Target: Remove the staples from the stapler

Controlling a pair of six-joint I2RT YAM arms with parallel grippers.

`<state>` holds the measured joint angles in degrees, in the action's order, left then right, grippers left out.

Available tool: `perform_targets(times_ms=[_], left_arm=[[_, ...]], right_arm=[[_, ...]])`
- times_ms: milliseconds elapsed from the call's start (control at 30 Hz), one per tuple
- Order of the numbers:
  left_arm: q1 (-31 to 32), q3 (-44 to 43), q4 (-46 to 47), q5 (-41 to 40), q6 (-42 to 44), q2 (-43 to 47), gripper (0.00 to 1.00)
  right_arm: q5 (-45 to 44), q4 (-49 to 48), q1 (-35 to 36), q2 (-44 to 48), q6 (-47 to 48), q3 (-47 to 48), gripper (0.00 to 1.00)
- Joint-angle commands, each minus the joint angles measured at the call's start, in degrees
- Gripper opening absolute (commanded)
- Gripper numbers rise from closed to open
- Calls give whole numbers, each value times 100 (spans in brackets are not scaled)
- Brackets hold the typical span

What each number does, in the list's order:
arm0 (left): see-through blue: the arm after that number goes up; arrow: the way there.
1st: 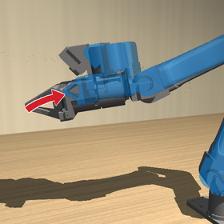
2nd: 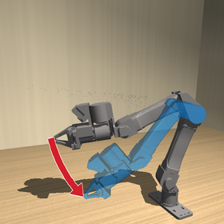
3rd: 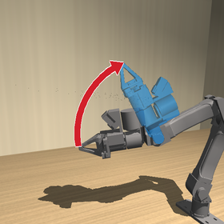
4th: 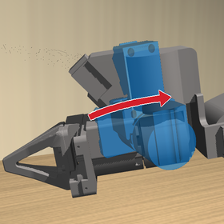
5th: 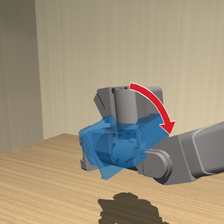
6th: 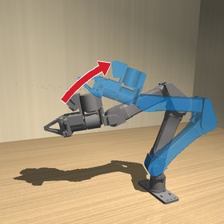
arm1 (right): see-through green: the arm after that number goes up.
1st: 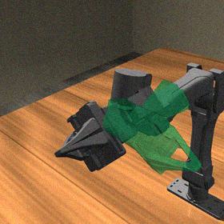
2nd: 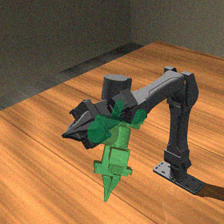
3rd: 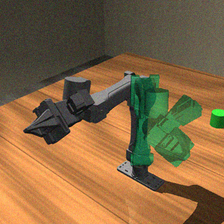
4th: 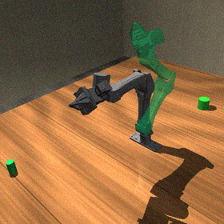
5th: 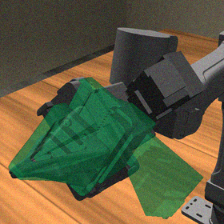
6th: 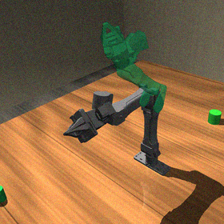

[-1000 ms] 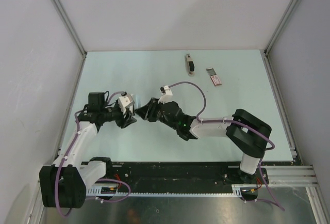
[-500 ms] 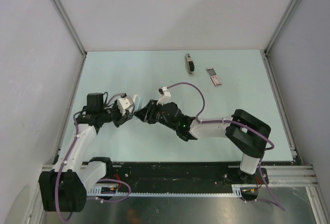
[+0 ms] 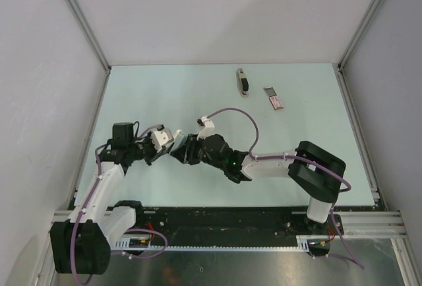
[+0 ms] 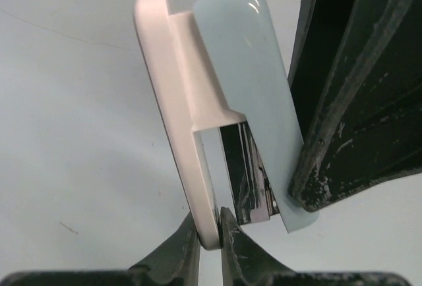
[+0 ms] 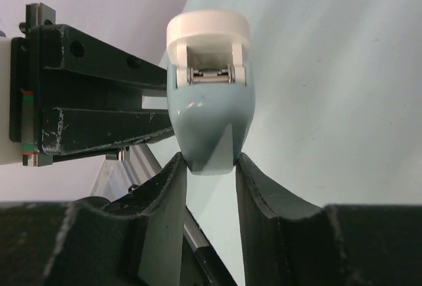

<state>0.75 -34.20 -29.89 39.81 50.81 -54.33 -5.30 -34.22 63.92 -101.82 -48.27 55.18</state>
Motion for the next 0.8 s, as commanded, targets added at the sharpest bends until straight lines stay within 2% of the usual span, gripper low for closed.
perform_targets(times_ms=[0,467,767], left_arm=[[-40,157,481,-612,447,165,16],[-31,587,1333,-1264,974,473,13],[170,1417,2352,-1828,2167,1058,13]], right_arm=[[138,159,35,391,360,-65,0],[441,590,-34,685,855,-347,0],[1268,716,-270,743,1680,-354,0]])
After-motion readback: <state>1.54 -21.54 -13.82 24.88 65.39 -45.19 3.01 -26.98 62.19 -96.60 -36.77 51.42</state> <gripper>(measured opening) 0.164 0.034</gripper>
